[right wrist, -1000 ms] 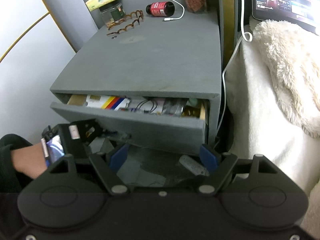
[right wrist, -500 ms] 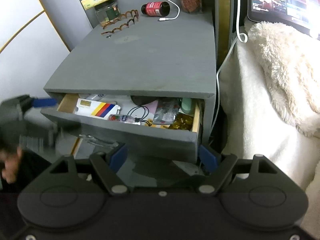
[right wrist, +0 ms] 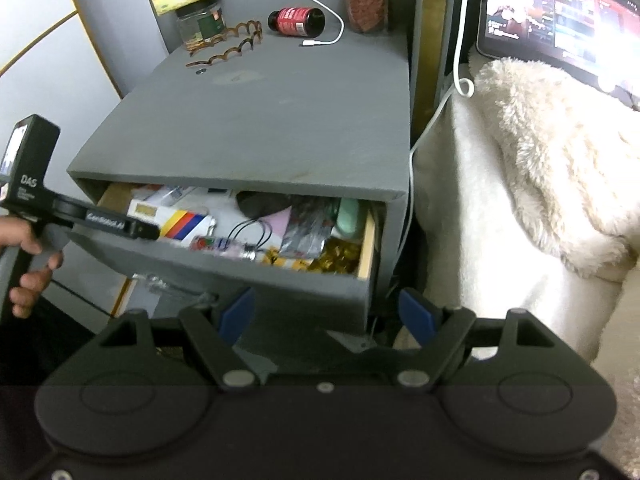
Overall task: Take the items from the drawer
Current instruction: 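Grasp the upper drawer handle with the left tool and pull it open, then reach the right tool into the drawer and grasp the white medicine box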
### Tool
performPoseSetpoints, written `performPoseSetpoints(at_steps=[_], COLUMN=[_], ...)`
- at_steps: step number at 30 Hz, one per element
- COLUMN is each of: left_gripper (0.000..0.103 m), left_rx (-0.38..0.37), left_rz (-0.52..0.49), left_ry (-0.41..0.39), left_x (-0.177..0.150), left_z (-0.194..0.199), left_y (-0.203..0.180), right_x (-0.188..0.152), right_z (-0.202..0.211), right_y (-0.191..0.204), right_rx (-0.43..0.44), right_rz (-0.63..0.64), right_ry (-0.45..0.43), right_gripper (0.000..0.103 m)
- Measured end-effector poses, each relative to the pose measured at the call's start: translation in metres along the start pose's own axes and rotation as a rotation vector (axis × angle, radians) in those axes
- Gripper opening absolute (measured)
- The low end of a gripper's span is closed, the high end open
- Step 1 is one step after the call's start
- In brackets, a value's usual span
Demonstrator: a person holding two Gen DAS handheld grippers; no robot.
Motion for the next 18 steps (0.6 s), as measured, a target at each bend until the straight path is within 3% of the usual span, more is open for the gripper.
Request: performPoseSetpoints(at_steps=[4,11,18], left_gripper=[0.102,0.101,0.101], left_rx=[-0.02,0.04,-0.02], left_rz=[0.029,-0.011,-0.037], left_ry=[-0.012,-0.063,-0.03], left_x=[-0.021,-0.042,-0.062], left_z=[0.008,0.023,0.029], left_y=[0.001,-0.014,-0.01], right_x=[0.0,-0.005,-0.006], right_z=[0.006,0.021,0.029], right_y=[0.003,-0.003,-0.002], right_rx=[-0.022,-0.007,0.001], right_rz=[0.018,-0.009,-0.023], right_ry=[0.0,0.012,0.022], right_gripper=[0.078,0.078,0.079])
Point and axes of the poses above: each gripper's, at about its wrist camera, not at the fingertips, and z roughly against the way its jaws point, y to its left, x to its top, the point moved 1 cm from there along -z, roughly the way its jaws point, and after that the axes turned 1 degree about -z, right-handed, at the moved point
